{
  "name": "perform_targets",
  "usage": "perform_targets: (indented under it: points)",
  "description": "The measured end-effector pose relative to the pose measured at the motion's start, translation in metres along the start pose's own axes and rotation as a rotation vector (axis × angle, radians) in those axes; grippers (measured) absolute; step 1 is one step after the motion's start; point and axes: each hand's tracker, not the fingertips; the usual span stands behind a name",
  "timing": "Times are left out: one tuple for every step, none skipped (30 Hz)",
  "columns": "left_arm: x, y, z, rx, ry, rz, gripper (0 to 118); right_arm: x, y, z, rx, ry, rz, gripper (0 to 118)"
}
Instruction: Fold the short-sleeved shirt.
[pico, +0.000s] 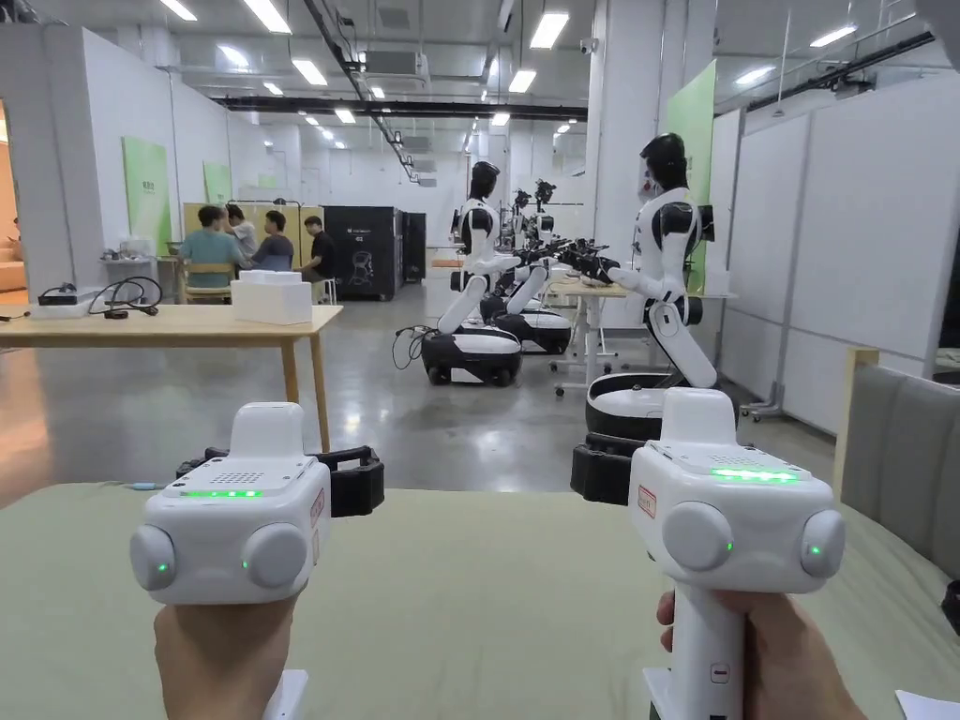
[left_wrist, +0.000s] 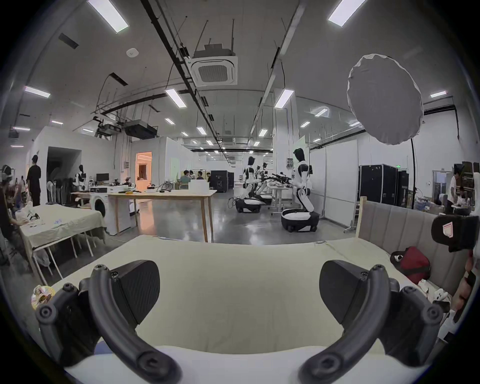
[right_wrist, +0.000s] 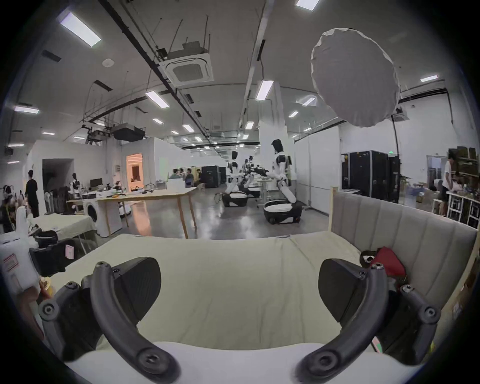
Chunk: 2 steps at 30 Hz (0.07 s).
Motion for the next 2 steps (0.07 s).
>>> perform_targets:
  points:
    - [-0.0007, 0.0015, 0.0011, 0.001, 0.002, 0.002, 118, 0.0006, 0.0003, 0.0012, -0.003, 0.006, 0.003, 118]
    - [-0.0007, 0.0024, 0.0020, 0.003, 0.001, 0.006, 118, -0.0016, 0.0006, 0.0011, -0.015, -0.011, 0.017, 118]
